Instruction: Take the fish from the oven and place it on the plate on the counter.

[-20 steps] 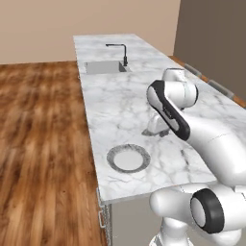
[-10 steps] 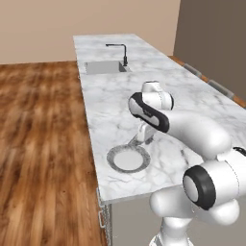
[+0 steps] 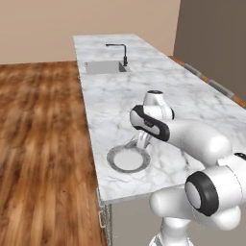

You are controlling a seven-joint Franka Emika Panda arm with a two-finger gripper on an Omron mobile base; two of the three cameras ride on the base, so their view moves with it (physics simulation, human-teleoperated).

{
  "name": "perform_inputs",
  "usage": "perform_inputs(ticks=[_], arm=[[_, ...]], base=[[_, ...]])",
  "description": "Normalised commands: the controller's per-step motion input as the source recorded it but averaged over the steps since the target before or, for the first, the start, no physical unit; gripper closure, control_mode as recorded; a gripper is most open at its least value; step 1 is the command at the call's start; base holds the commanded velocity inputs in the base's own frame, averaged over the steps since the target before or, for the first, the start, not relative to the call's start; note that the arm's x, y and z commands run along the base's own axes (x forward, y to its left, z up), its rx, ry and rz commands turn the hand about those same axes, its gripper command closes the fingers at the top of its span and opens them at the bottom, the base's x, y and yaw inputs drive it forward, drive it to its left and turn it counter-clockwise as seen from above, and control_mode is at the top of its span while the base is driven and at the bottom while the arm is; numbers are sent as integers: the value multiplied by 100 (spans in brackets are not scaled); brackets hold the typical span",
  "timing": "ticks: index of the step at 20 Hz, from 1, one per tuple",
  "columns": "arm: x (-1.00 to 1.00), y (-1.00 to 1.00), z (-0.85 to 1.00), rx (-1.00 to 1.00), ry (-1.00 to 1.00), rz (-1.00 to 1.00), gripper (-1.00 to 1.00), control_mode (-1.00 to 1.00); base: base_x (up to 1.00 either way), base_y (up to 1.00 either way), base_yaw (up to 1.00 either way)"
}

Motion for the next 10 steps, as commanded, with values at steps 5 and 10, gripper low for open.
perform_inputs(ticks=[5,10], arm=[[42,1,-29,0,2,0,100,-100],[50,2,-44,0,4,0,100,-100]], base=[[0,0,0],[0,0,0]])
